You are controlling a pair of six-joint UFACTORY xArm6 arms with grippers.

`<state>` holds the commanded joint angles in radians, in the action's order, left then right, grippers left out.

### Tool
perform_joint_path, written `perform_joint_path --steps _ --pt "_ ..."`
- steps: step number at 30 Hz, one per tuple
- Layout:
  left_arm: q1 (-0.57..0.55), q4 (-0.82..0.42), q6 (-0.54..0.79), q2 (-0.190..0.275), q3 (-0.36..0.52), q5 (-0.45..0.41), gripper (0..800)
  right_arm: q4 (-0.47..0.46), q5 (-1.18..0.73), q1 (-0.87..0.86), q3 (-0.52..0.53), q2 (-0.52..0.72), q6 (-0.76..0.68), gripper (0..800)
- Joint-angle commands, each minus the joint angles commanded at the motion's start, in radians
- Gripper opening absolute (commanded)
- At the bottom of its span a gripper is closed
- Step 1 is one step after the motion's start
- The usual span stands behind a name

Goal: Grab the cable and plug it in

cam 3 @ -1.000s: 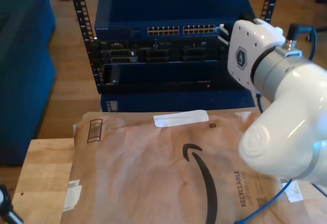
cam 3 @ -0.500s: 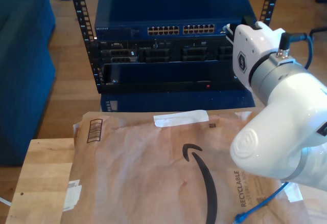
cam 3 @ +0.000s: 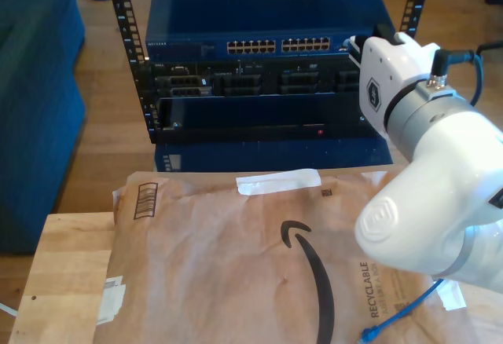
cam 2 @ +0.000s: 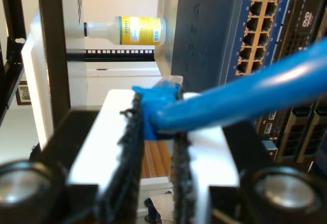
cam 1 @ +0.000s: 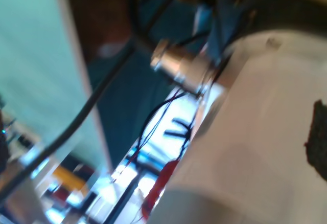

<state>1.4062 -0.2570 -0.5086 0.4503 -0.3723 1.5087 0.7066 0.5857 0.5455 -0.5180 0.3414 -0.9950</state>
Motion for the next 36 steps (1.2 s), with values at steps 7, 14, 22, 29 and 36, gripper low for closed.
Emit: perform_joint_path --steps 7,14,22,29,36 --pt "0.041 0.037 0.015 0.063 0.051 -0.026 797 0.000 0.000 0.002 0.006 -0.002 -0.002 7" --pt "0.084 0.038 0.077 0.072 0.092 -0.044 797 0.006 0.000 0.000 0.015 0.002 -0.002 4" --pt "0.299 0.129 0.336 0.133 0.161 -0.272 797 0.015 -0.002 0.002 0.005 -0.002 0.000 3" --pt "0.304 0.135 0.436 0.087 0.275 -0.476 797 0.017 -0.002 0.003 0.011 -0.005 0.000 3" --pt "0.304 0.146 0.443 0.080 0.290 -0.497 798 0.046 -0.002 0.005 0.009 -0.040 -0.002 3"
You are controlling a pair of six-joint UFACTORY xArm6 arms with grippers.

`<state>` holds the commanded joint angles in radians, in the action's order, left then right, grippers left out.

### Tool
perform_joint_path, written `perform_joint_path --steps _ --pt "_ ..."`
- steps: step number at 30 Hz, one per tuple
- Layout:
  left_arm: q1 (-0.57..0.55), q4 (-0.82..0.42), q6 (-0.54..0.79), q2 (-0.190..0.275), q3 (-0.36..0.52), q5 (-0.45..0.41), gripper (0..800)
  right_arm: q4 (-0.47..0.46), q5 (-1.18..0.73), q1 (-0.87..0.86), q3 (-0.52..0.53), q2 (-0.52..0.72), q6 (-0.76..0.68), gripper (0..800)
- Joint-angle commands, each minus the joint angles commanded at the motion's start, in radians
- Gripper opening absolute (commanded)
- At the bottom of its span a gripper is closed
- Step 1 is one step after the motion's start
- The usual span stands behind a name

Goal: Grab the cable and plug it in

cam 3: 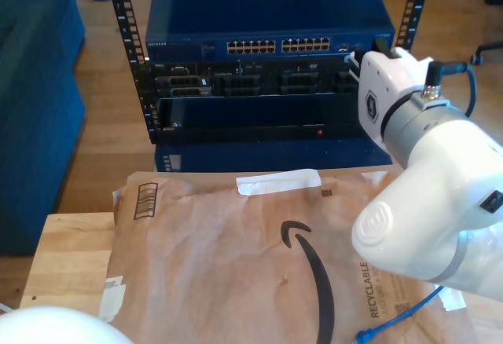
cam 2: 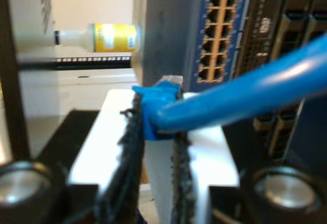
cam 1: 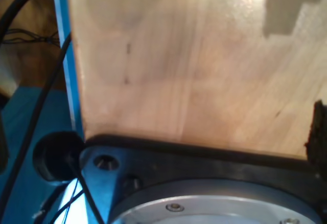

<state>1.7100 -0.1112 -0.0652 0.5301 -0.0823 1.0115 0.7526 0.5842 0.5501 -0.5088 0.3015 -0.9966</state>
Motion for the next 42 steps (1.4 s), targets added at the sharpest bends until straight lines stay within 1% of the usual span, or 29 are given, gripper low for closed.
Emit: perform_joint_path --steps 7,10,15,17,22,23,28,33,36,39,42 --pt "0.000 0.000 0.000 0.000 0.000 0.000 798 0.003 -0.002 0.003 0.000 -0.006 -0.002 2" --pt "0.000 0.000 0.000 0.000 0.000 0.000 798 0.008 -0.002 0.005 0.000 -0.066 -0.005 2" --pt "0.000 0.000 0.000 0.000 0.000 0.000 798 0.008 0.000 0.040 -0.011 -0.084 -0.011 2" --pt "0.000 0.000 0.000 0.000 0.000 0.000 798 0.009 0.005 0.058 -0.018 -0.135 -0.009 2" --pt "0.000 0.000 0.000 0.000 0.000 0.000 798 -0.003 0.035 0.083 -0.132 -0.232 -0.002 1" --pt "0.000 0.000 0.000 0.000 0.000 0.000 798 -0.005 0.035 0.086 -0.149 -0.236 -0.002 0" --pt "0.000 0.000 0.000 0.000 0.000 0.000 798 0.000 0.037 0.133 -0.155 -0.238 0.000 0" --pt "0.000 0.002 0.000 0.000 0.000 0.000 798 -0.002 0.035 0.132 -0.175 -0.262 0.028 0" --pt "0.000 0.000 0.000 0.000 0.000 0.000 798 -0.008 0.035 0.126 -0.206 -0.272 0.040 0" --pt "0.000 0.000 0.000 0.000 0.000 0.000 798 -0.015 0.037 0.112 -0.203 -0.292 0.041 0" --pt "0.000 0.002 0.000 0.000 0.000 0.000 798 -0.035 0.040 0.107 -0.167 -0.288 0.041 0"
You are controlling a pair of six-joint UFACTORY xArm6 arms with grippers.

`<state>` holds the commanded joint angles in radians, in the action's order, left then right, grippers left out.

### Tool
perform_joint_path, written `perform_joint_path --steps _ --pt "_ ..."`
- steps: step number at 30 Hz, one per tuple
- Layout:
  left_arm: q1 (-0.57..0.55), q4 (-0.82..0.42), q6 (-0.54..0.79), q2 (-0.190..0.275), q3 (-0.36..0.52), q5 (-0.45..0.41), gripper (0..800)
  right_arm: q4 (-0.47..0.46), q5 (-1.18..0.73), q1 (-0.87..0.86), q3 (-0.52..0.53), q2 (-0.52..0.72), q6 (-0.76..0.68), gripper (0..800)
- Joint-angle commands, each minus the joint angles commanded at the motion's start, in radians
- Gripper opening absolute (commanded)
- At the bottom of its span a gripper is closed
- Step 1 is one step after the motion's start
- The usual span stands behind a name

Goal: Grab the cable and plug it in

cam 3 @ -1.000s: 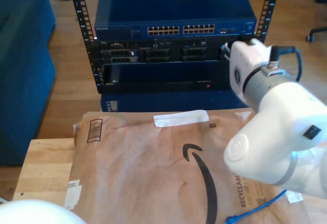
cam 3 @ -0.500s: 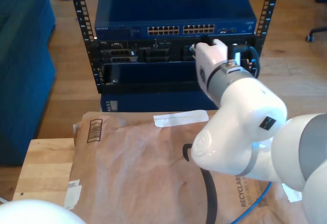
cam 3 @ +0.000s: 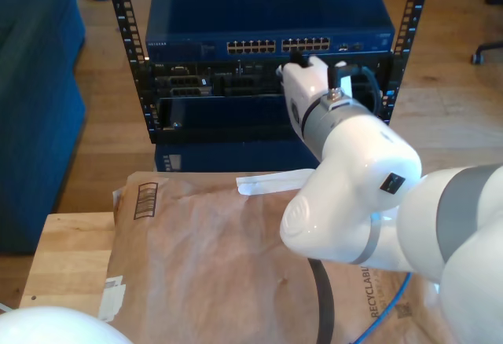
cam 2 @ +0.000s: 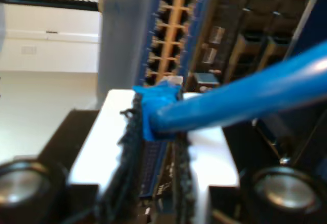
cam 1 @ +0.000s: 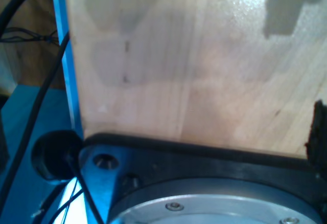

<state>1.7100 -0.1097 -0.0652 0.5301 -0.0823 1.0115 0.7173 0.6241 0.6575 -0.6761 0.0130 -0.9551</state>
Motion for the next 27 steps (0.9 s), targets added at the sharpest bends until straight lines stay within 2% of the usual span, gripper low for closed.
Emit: perform_joint_path --steps 3,6,9,13,21,27 --pt "0.000 0.000 0.000 0.000 0.000 0.000 798 -0.009 0.000 0.003 0.002 -0.002 0.000 0" --pt "0.000 -0.002 0.000 0.000 0.000 0.000 798 -0.009 0.008 0.003 -0.058 -0.051 0.000 0" --pt "0.000 -0.002 0.000 0.000 0.000 0.000 798 0.000 0.097 0.006 -0.114 -0.103 -0.002 0" --pt "0.000 -0.002 0.000 0.000 0.000 0.000 798 0.021 0.144 -0.020 -0.129 -0.120 -0.014 0" --pt "0.000 0.000 -0.002 -0.002 -0.002 0.002 798 0.008 0.282 -0.077 -0.130 -0.210 -0.242 0" --pt "0.000 0.000 0.000 -0.002 -0.002 0.002 798 0.006 0.325 -0.097 -0.209 -0.288 -0.249 0"
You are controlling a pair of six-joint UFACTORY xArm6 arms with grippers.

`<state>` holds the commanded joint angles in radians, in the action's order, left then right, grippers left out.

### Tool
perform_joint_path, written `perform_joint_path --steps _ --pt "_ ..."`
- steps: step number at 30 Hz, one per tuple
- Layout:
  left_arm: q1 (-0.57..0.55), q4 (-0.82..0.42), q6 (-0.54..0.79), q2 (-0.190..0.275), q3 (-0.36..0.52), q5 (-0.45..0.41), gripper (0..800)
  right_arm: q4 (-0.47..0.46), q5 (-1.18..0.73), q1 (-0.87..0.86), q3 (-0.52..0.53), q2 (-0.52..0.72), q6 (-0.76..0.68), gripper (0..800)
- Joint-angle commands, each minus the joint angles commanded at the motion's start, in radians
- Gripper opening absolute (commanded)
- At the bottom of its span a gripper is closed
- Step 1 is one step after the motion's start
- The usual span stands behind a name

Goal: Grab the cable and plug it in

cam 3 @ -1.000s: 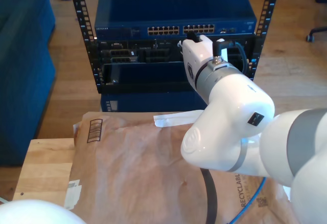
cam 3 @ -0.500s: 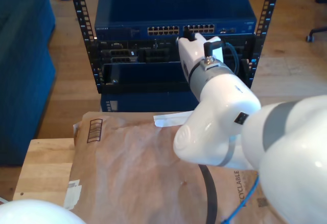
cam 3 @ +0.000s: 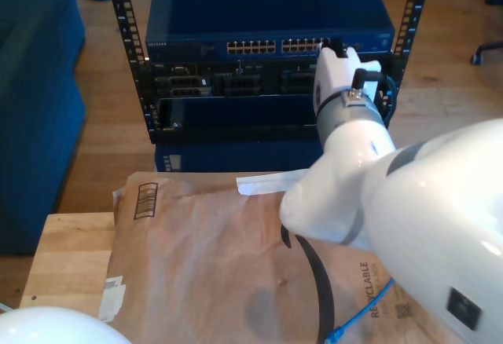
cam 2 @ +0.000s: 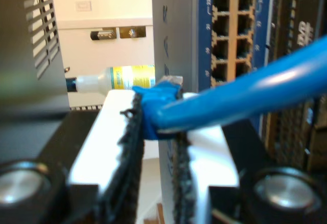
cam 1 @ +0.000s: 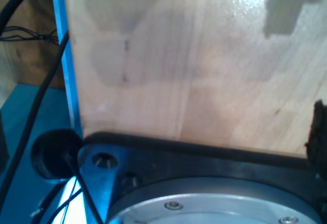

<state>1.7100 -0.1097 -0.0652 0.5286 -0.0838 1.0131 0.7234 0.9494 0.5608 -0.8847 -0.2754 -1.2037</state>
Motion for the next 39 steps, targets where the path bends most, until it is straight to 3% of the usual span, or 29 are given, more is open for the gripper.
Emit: perform_joint_path --steps 8,16,21,39 --pt "0.000 0.000 -0.002 0.000 0.002 0.000 798 -0.005 0.170 0.000 -0.040 -0.143 -0.077 0" --pt "0.000 0.000 -0.002 0.000 0.002 0.000 798 -0.012 0.241 -0.017 -0.146 -0.258 -0.103 0" --pt "0.000 0.000 0.000 0.000 0.002 0.000 798 -0.071 0.285 -0.049 -0.175 -0.311 -0.123 0" --pt "0.000 0.000 0.000 0.000 0.000 0.000 798 -0.153 0.304 -0.095 -0.218 -0.374 -0.137 0"
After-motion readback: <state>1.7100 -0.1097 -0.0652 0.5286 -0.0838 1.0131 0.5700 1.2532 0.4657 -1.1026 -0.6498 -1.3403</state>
